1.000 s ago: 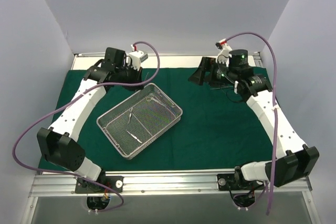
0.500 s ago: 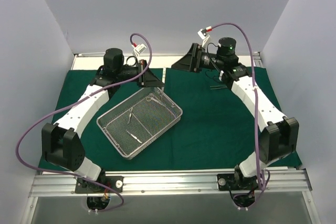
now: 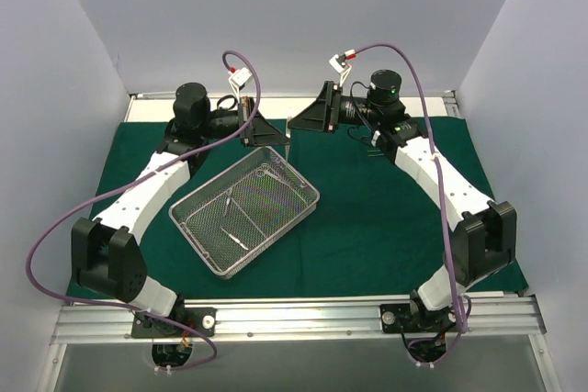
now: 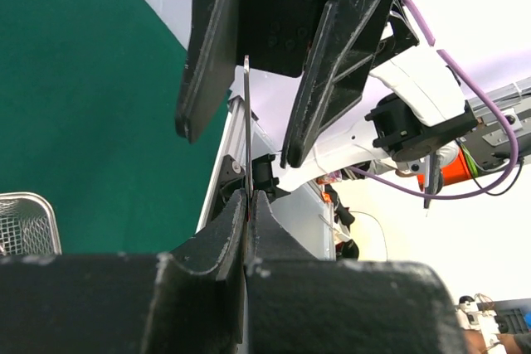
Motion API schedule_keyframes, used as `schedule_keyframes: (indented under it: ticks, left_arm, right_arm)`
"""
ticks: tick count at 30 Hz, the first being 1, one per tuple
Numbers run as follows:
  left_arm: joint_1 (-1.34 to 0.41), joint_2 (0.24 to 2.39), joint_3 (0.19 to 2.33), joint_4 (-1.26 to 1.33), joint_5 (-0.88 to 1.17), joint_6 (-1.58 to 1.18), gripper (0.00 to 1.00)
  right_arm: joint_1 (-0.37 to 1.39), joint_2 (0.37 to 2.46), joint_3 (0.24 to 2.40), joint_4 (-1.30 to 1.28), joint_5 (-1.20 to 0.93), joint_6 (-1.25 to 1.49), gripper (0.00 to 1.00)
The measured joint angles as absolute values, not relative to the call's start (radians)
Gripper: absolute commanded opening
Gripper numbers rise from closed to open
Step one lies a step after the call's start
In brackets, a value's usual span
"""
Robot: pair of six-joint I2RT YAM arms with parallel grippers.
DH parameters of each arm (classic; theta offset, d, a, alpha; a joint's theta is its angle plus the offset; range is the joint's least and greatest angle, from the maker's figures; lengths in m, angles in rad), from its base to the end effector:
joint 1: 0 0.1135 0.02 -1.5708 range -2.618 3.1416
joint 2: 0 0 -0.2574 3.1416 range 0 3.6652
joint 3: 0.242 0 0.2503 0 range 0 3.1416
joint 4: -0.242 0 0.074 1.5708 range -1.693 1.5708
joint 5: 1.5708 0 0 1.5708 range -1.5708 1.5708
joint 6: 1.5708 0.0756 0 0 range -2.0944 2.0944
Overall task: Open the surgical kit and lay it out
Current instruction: Place the medical item in the surgical kit.
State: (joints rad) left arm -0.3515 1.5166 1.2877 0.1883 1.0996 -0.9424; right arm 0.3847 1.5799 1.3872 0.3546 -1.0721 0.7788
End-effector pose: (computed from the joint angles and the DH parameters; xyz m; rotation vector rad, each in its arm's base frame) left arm 0.3191 -0.1888 0.3694 0.4565 1.8947 -1.7935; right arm 0.3283 0.2045 0.4010 -0.7009 1.5997 1.6360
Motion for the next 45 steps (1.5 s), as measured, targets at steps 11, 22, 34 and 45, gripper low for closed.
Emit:
schedule_keyframes:
  ticks: [11,22,34,45]
  left_arm:
    - [-0.352,1.517,1.269,0.242,1.108,-0.985,0.02]
    - [-0.347,1.516,1.246,0.245,1.106,-0.978,0.10]
    - [-0.294,1.468,1.431,-0.453,0.807,-0.371,0.94]
    - [-0.301,1.303,1.420,-0.751,0.165,-0.132,0.94]
  right_arm:
    - [0.402,1.603,1.391,0.357,-1.116,0.789,0.26]
    - [0.418,1.631,1.404,0.355,-1.141,0.807,0.00]
    - [0.373,1.657,1.552,-0.060,-0.884,0.611,0.00]
    - [0.249,1.784,1.594,-0.351,-0.334,0.821,0.00]
